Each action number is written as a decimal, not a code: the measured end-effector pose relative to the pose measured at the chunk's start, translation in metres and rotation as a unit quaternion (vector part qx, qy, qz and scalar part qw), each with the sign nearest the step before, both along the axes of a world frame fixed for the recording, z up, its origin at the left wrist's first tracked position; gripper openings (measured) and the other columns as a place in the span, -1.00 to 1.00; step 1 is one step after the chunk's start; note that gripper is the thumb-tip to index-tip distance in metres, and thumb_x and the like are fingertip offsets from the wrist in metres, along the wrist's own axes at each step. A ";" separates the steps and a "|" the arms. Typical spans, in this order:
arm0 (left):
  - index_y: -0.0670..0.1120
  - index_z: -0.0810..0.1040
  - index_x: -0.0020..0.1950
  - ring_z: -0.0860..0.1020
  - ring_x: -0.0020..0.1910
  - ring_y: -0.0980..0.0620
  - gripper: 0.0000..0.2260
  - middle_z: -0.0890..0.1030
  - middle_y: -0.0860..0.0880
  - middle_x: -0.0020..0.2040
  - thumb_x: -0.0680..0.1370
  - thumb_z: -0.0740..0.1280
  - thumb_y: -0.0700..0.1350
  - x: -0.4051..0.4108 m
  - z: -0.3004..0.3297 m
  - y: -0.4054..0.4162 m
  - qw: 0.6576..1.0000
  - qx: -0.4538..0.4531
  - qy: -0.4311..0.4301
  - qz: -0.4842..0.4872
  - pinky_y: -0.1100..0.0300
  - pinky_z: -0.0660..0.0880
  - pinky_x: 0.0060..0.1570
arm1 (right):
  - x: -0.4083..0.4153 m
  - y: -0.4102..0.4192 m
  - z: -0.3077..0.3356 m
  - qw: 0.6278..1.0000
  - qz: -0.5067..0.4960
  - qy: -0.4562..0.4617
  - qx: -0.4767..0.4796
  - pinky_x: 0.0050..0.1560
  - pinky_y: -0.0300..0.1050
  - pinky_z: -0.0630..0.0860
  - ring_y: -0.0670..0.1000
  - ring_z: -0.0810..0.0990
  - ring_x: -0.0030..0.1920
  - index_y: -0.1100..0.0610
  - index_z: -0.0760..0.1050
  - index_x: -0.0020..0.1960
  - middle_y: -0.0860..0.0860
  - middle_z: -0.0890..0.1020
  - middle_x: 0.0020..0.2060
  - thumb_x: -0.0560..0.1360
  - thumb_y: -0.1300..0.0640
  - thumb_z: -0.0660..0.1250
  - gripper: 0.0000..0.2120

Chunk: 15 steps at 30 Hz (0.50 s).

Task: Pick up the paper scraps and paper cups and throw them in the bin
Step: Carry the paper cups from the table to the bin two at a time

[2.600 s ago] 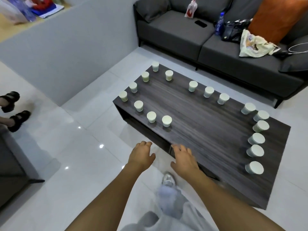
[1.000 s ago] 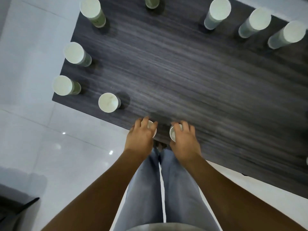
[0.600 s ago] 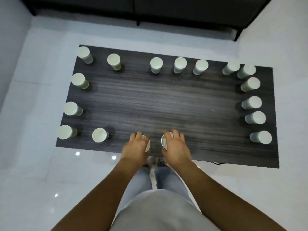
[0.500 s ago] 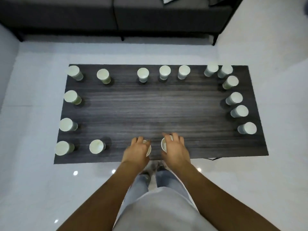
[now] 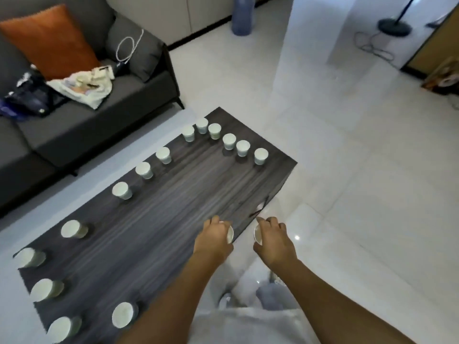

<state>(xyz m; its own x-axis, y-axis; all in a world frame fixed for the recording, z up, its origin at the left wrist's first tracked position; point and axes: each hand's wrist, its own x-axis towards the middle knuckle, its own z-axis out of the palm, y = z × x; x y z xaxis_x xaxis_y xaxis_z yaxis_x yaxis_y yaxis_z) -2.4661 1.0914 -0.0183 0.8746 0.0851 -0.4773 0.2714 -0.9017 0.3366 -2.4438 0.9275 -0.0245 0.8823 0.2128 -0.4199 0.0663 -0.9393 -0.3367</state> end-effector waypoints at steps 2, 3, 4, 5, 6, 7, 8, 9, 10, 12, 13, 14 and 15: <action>-0.03 0.44 0.26 0.32 0.28 -0.06 -0.64 0.38 -0.03 0.23 0.47 0.34 -0.08 0.018 0.011 -0.031 0.998 0.003 -0.011 -0.056 0.08 0.45 0.10 | -0.002 -0.037 0.008 0.998 -0.060 0.002 0.007 0.17 -0.03 0.49 0.10 0.34 0.29 0.02 0.22 0.46 0.04 0.36 0.32 0.50 0.05 0.35 -0.42; -0.02 0.43 0.27 0.32 0.27 -0.05 -0.63 0.39 -0.03 0.23 0.47 0.34 -0.07 0.027 0.015 -0.048 0.996 0.007 -0.019 -0.085 0.08 0.44 0.09 | -0.002 -0.057 0.011 0.996 -0.087 0.003 0.008 0.17 -0.03 0.49 0.11 0.34 0.29 0.01 0.22 0.47 0.05 0.36 0.32 0.50 0.05 0.35 -0.41; -0.01 0.42 0.30 0.32 0.27 -0.05 -0.61 0.39 -0.03 0.24 0.47 0.34 -0.07 0.034 0.019 -0.063 0.994 0.011 -0.027 -0.109 0.08 0.43 0.08 | -0.002 -0.075 0.014 0.994 -0.110 0.004 0.008 0.15 -0.03 0.49 0.11 0.35 0.28 0.01 0.22 0.46 0.05 0.36 0.31 0.50 0.05 0.34 -0.42; 0.01 0.40 0.34 0.31 0.29 -0.05 -0.57 0.38 -0.03 0.25 0.48 0.34 -0.07 0.041 0.023 -0.078 0.991 0.012 -0.034 -0.130 0.08 0.42 0.09 | -0.003 -0.092 0.016 0.991 -0.132 0.006 0.008 0.12 -0.02 0.50 0.11 0.35 0.27 0.01 0.23 0.45 0.05 0.36 0.29 0.49 0.06 0.34 -0.43; 0.02 0.36 0.39 0.30 0.30 -0.05 -0.53 0.37 -0.03 0.27 0.48 0.34 -0.07 0.050 0.027 -0.097 0.987 0.010 -0.039 -0.155 0.07 0.42 0.11 | -0.002 -0.113 0.019 0.987 -0.159 0.004 0.009 0.09 -0.02 0.50 0.11 0.35 0.26 0.02 0.24 0.44 0.05 0.36 0.28 0.49 0.06 0.33 -0.44; 0.02 0.33 0.42 0.29 0.32 -0.05 -0.49 0.36 -0.03 0.29 0.48 0.35 -0.06 0.058 0.030 -0.115 0.983 0.008 -0.041 -0.177 0.07 0.42 0.13 | -0.003 -0.132 0.021 0.984 -0.180 0.002 0.009 0.06 -0.03 0.51 0.11 0.35 0.24 0.03 0.25 0.43 0.05 0.36 0.26 0.49 0.07 0.33 -0.46; 0.02 0.31 0.44 0.29 0.32 -0.05 -0.46 0.36 -0.03 0.30 0.48 0.35 -0.06 0.068 0.033 -0.137 0.979 0.010 -0.042 -0.202 0.06 0.42 0.14 | -0.002 -0.154 0.023 0.979 -0.202 -0.004 0.009 0.04 -0.04 0.51 0.11 0.35 0.23 0.03 0.26 0.42 0.05 0.36 0.25 0.49 0.07 0.32 -0.47; 0.02 0.30 0.45 0.29 0.33 -0.06 -0.45 0.35 -0.03 0.32 0.48 0.36 -0.06 0.076 0.035 -0.158 0.974 0.012 -0.045 -0.222 0.06 0.42 0.15 | -0.002 -0.174 0.025 0.975 -0.220 -0.008 0.008 0.03 -0.04 0.52 0.11 0.35 0.23 0.04 0.26 0.41 0.04 0.36 0.24 0.49 0.07 0.32 -0.48; 0.02 0.30 0.45 0.29 0.33 -0.07 -0.45 0.35 -0.04 0.32 0.48 0.36 -0.07 0.083 0.037 -0.176 0.970 0.015 -0.049 -0.239 0.06 0.42 0.15 | -0.001 -0.191 0.026 0.972 -0.234 -0.010 0.006 0.02 -0.04 0.52 0.11 0.35 0.23 0.04 0.26 0.41 0.04 0.36 0.24 0.49 0.08 0.31 -0.48; 0.02 0.31 0.45 0.31 0.32 -0.08 -0.46 0.36 -0.05 0.32 0.48 0.35 -0.08 0.098 0.040 -0.226 0.958 0.016 -0.057 -0.280 0.08 0.42 0.15 | -0.001 -0.238 0.028 0.963 -0.268 -0.011 0.005 0.02 -0.04 0.52 0.11 0.35 0.23 0.04 0.25 0.42 0.05 0.35 0.25 0.49 0.08 0.31 -0.47; 0.02 0.31 0.45 0.31 0.31 -0.08 -0.47 0.37 -0.05 0.32 0.49 0.35 -0.08 0.105 0.040 -0.255 0.952 0.017 -0.059 -0.299 0.09 0.42 0.15 | -0.001 -0.264 0.029 0.959 -0.284 -0.011 0.006 0.02 -0.04 0.52 0.11 0.35 0.23 0.04 0.25 0.42 0.05 0.35 0.26 0.49 0.08 0.31 -0.46; 0.01 0.30 0.45 0.32 0.31 -0.07 -0.47 0.37 -0.04 0.32 0.49 0.34 -0.09 0.111 0.040 -0.283 0.947 0.015 -0.061 -0.314 0.09 0.42 0.14 | 0.000 -0.288 0.030 0.954 -0.298 -0.011 0.007 0.02 -0.04 0.52 0.11 0.34 0.24 0.04 0.24 0.43 0.05 0.35 0.26 0.49 0.08 0.31 -0.46; 0.01 0.30 0.45 0.32 0.30 -0.06 -0.47 0.37 -0.04 0.31 0.49 0.33 -0.09 0.116 0.040 -0.309 0.943 0.012 -0.065 -0.326 0.10 0.43 0.13 | 0.001 -0.311 0.030 0.951 -0.309 -0.012 0.008 0.02 -0.04 0.52 0.11 0.34 0.25 0.03 0.24 0.43 0.04 0.34 0.27 0.49 0.08 0.31 -0.47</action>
<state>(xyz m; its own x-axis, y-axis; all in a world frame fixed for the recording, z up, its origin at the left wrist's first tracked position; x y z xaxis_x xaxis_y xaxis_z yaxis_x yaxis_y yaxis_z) -2.3499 0.7823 0.0217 0.7953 -0.4820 -0.3676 -0.3863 -0.8704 0.3053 -2.4428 0.6166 0.0053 0.8504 -0.3439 -0.3982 -0.4888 -0.7963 -0.3563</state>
